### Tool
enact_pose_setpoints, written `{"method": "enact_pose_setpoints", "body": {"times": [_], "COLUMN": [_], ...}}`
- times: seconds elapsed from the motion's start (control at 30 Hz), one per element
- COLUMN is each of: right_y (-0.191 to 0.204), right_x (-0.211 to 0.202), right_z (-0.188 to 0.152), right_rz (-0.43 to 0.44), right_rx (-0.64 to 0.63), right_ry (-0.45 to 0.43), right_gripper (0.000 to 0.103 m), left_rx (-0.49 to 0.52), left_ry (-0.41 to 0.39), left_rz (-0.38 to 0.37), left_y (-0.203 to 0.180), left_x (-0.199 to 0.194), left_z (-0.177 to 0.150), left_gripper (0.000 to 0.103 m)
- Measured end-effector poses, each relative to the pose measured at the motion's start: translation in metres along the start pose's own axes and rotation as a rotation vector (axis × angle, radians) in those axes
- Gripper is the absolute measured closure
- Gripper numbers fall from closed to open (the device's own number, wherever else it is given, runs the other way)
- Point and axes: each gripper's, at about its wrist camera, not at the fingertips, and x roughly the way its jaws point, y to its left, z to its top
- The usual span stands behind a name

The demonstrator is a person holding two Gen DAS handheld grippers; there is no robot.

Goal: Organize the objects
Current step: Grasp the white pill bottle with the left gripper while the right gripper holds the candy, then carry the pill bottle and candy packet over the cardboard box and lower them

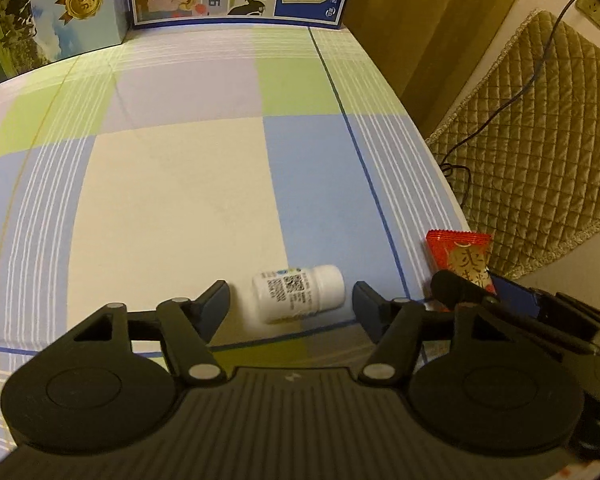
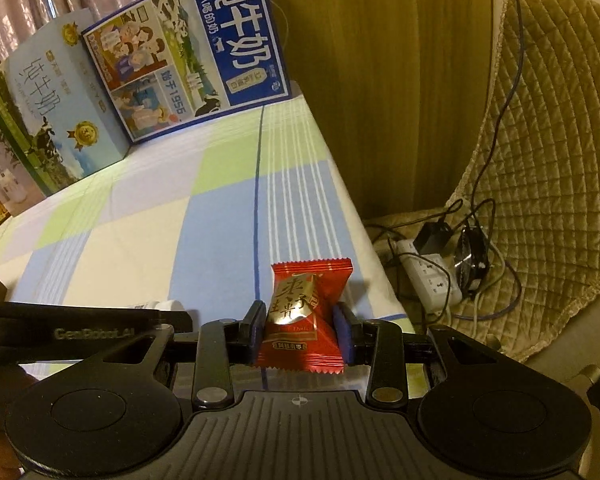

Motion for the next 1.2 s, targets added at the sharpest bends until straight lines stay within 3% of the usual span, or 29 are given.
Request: {"method": "enact_pose_setpoints", "body": {"times": [0.13, 0.2, 0.5, 0.83, 1.2], "right_y": [0.0, 0.002, 0.021, 0.062, 0.107], "right_x": [0.005, 0.007, 0.005, -0.016, -0.06], "right_z": [0.002, 0.002, -0.007, -0.022, -0.032], "right_rz": [0.014, 0.023, 0.079, 0.17, 0.271], "right_rx": [-0.012, -0.02, -0.062, -0.127, -0.204], "right_ry": [0.007, 0.009, 0.029, 0.055, 0.044], "right_gripper": [0.069, 0.069, 0.069, 0.069, 0.069], "left_rx": [0.011, 0.024, 0.049, -0.03, -0.069], "left_ry": [-0.015, -0.023, -0.016, 0.005, -0.087], "left_rz": [0.028, 0.037, 0.075, 0.141, 0.126], "left_y": [-0.005, -0.006, 0.015, 0.068, 0.088], "left_x": [0.002, 0.001, -0.012, -0.052, -0.129], "left_z": [0.001, 0.001, -0.014, -0.047, -0.069], "left_gripper": [0.048, 0.058, 0.058, 0.058, 0.058]}}
